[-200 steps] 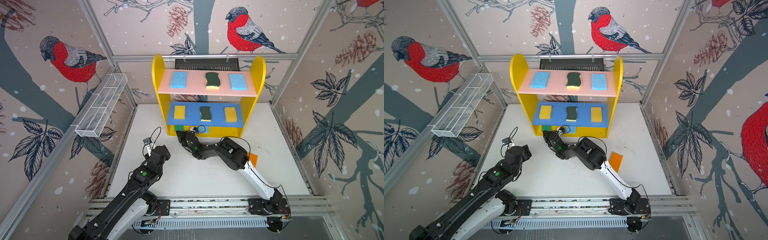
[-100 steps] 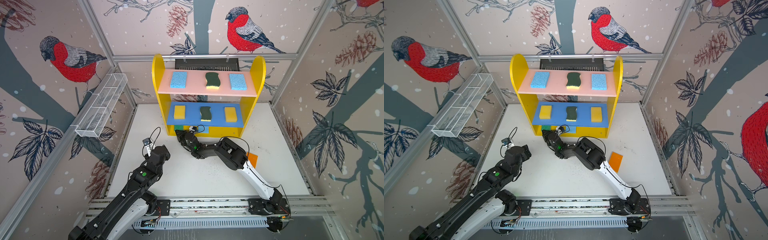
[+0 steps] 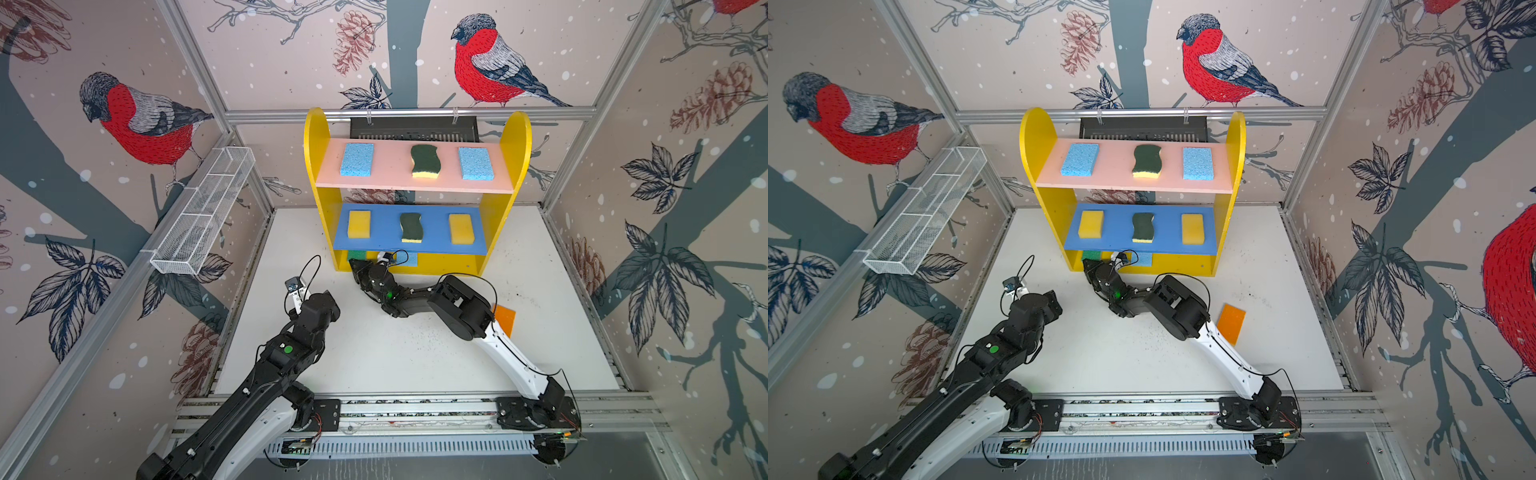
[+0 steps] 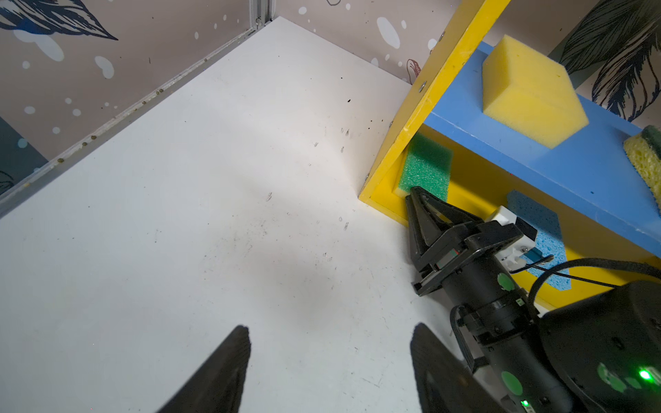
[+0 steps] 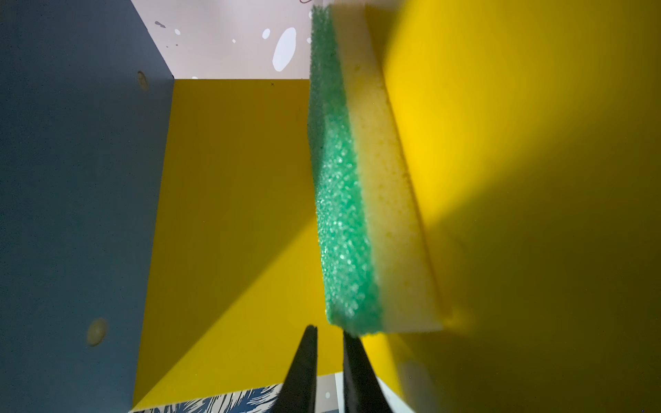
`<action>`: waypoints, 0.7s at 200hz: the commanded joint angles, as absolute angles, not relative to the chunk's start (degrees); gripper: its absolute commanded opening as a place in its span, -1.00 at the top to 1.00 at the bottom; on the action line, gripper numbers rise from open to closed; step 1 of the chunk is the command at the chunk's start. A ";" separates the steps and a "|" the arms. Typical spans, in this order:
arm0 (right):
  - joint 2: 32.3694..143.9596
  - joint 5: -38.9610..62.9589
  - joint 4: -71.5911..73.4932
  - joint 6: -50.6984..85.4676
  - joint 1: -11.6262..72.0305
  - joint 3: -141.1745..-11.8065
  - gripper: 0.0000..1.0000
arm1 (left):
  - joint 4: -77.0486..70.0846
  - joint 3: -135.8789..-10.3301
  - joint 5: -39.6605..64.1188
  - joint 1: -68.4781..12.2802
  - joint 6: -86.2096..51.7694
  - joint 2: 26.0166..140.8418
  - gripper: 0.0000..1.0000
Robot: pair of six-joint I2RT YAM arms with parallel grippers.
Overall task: Arrange cleaning sponges on a shelf
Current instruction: Move the cleaning sponge to the shelf.
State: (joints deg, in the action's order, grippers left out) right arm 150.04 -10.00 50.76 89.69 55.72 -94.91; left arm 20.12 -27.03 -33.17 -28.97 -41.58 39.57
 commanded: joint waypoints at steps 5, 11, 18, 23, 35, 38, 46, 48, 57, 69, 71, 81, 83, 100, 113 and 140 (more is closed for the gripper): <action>151.83 -8.48 36.22 89.52 55.68 -94.32 0.66 | 20.02 -27.01 -34.36 -28.96 -41.49 39.90 -0.43; 152.04 -8.19 36.21 89.47 55.70 -94.54 0.66 | 19.94 -27.07 -34.31 -28.92 -41.48 40.11 -0.43; 152.21 -7.80 36.11 89.47 55.62 -94.82 0.66 | 19.95 -27.07 -34.35 -28.99 -41.58 40.20 -0.43; 152.33 -7.67 36.12 89.52 55.63 -94.83 0.66 | 19.94 -27.00 -34.28 -28.94 -41.58 40.24 -0.43; 152.08 -7.51 36.18 89.56 55.68 -94.50 0.66 | 20.10 -27.07 -34.25 -28.96 -41.59 40.14 -0.44; 151.85 -7.53 36.26 89.44 55.67 -94.32 0.66 | 20.11 -27.07 -34.27 -28.97 -41.59 40.16 -0.43; 151.23 -7.60 36.86 88.86 55.86 -93.58 0.66 | 20.04 -26.99 -34.39 -28.92 -41.52 39.98 -0.43; 151.08 -7.68 36.97 88.57 55.93 -93.31 0.66 | 20.17 -27.05 -34.44 -28.98 -41.58 39.94 -0.43; 149.80 -8.44 36.68 87.33 56.31 -92.21 0.66 | 20.25 -27.10 -34.45 -28.95 -41.51 39.77 -0.43; 147.44 -10.66 36.27 85.54 57.06 -89.89 0.65 | 20.38 -27.11 -34.59 -28.93 -41.57 39.60 -0.44; 146.99 -11.06 36.29 85.35 57.22 -89.49 0.65 | 20.45 -27.15 -34.62 -28.96 -41.55 39.54 -0.44; 144.68 -13.06 36.82 84.80 57.66 -86.54 0.65 | 20.65 -27.16 -34.69 -28.98 -41.62 39.31 -0.43; 144.23 -13.37 37.00 84.72 57.66 -86.02 0.65 | 20.70 -27.16 -34.71 -28.95 -41.61 39.27 -0.44; 140.81 -14.84 38.39 84.33 57.89 -81.37 0.64 | 21.04 -27.25 -34.81 -28.98 -41.66 38.83 -0.44; 138.23 -15.28 38.57 83.01 58.01 -78.76 0.61 | 21.19 -27.33 -34.76 -28.93 -41.62 38.46 -0.45; 133.42 -14.48 38.47 80.80 58.34 -73.99 0.50 | 21.71 -27.88 -34.68 -28.96 -41.31 38.37 -0.47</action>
State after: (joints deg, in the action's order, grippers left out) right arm 136.42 -13.34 44.38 84.38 58.06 -77.19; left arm 20.45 -27.14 -33.54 -28.97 -41.58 38.52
